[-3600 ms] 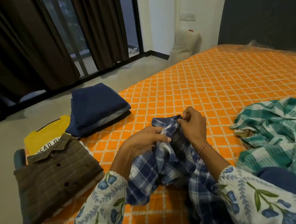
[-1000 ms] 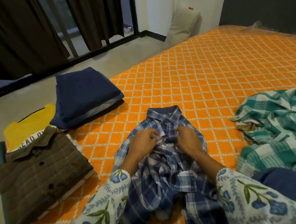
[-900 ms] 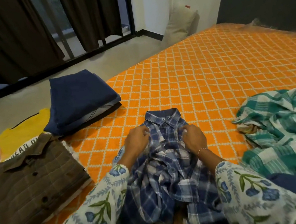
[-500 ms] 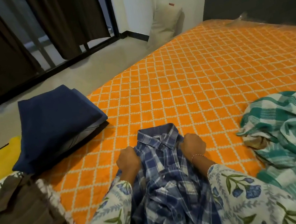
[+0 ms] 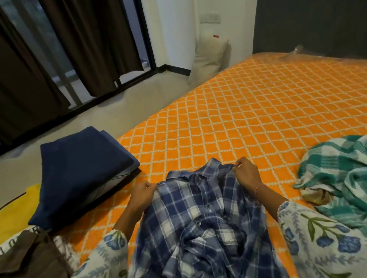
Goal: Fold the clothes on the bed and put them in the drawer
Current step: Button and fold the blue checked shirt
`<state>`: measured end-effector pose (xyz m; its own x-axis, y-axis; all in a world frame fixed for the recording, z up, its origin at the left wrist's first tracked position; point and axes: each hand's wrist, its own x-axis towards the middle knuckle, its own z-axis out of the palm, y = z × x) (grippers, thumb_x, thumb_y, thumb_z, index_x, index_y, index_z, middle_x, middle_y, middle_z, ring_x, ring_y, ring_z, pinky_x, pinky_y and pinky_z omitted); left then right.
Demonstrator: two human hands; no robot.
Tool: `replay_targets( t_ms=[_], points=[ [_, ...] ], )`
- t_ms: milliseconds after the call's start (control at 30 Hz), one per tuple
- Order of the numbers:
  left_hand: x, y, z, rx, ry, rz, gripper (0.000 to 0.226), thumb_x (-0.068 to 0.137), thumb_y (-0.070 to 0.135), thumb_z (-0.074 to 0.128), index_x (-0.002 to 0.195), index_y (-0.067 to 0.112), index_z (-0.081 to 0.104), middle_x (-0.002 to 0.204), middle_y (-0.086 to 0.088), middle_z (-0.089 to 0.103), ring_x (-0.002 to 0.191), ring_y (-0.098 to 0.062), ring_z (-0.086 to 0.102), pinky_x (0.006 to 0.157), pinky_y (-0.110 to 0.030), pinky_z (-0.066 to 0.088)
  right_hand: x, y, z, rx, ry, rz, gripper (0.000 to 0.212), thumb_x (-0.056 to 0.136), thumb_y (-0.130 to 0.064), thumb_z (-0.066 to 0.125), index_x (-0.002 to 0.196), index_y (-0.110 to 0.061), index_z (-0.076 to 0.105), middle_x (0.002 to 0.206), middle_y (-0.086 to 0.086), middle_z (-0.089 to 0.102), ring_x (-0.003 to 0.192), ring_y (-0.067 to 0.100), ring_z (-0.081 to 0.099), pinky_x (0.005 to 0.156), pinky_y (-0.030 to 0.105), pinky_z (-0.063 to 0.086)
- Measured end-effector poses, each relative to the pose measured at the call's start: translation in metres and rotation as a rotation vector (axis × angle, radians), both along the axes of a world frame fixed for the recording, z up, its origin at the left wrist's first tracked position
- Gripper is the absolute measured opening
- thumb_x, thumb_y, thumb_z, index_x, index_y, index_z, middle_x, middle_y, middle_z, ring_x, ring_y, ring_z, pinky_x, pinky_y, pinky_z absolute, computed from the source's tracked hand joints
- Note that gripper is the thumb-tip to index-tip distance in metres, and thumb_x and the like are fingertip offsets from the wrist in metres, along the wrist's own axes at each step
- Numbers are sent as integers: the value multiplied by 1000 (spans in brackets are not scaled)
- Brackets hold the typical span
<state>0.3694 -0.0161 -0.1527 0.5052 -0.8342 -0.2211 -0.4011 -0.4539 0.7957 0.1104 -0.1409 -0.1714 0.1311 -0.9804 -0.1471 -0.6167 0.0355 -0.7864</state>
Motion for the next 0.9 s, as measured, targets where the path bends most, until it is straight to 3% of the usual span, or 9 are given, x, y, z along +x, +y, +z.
replay_targets(
  t_ms=[200, 300, 467, 533, 633, 667, 767, 833, 900],
  points=[
    [16, 9, 63, 8, -12, -291, 24, 80, 17, 75, 64, 14, 57, 59, 2, 59, 55, -12, 52, 59, -33, 50, -18, 3, 87, 46, -350, 364, 19, 83, 0, 69, 72, -9, 56, 60, -1, 63, 53, 1, 61, 57, 17, 48],
    [16, 13, 77, 85, -48, -291, 30, 78, 30, 77, 100, 12, 67, 89, -10, 66, 79, -24, 63, 74, -44, 55, -23, 4, 132, -32, -315, 470, 18, 82, -2, 70, 70, -11, 59, 60, -6, 63, 59, 5, 61, 62, 20, 48],
    [-49, 15, 56, 249, -1, -379, 84, 90, 28, 64, 151, 6, 11, 156, -12, 18, 142, -27, 25, 106, -32, 31, -22, 21, 187, -107, -379, 640, 13, 83, -7, 70, 76, -12, 60, 82, 18, 55, 75, 22, 52, 68, 25, 46],
    [-70, 2, 50, 204, 206, -354, 75, 88, 25, 61, 147, 0, 22, 149, -12, 32, 131, -24, 42, 97, -29, 38, -25, 23, 200, -96, -383, 688, 11, 84, -7, 69, 78, -11, 61, 82, 17, 51, 76, 22, 49, 68, 23, 45],
    [-95, -17, 60, 129, 707, -357, 36, 92, 33, 51, 113, 4, 59, 94, -9, 71, 68, -10, 68, 61, -21, 53, -32, 23, 210, -57, -400, 722, 12, 83, -5, 68, 77, -12, 61, 78, 13, 51, 73, 21, 52, 67, 22, 46],
    [-100, -21, 64, 144, 812, -365, 38, 96, 37, 43, 110, 6, 63, 88, -9, 73, 66, -13, 69, 57, -20, 52, -36, 21, 214, -49, -412, 713, 13, 83, -4, 68, 76, -12, 61, 74, 11, 54, 70, 17, 54, 66, 22, 48],
    [-90, -23, 69, 225, 829, -498, 43, 89, 40, 59, 116, 7, 64, 108, -16, 69, 93, -29, 68, 76, -32, 56, -49, 12, 220, -32, -427, 648, 16, 83, 1, 66, 75, -11, 59, 69, -1, 59, 64, 8, 58, 63, 19, 48],
    [-72, -23, 75, 219, 748, -548, 53, 67, 28, 81, 110, 3, 64, 102, -18, 68, 87, -27, 68, 75, -34, 56, -58, 5, 222, -39, -413, 589, 16, 83, 2, 66, 75, -10, 59, 68, -3, 62, 63, 6, 59, 64, 19, 49],
    [-48, -25, 92, 121, 658, -458, 45, 71, 9, 75, 112, -2, 62, 103, -18, 68, 81, -23, 69, 72, -33, 59, -64, -2, 223, -46, -371, 549, 13, 82, 0, 68, 77, -9, 60, 69, -1, 64, 63, 7, 61, 65, 21, 49]
  ],
)
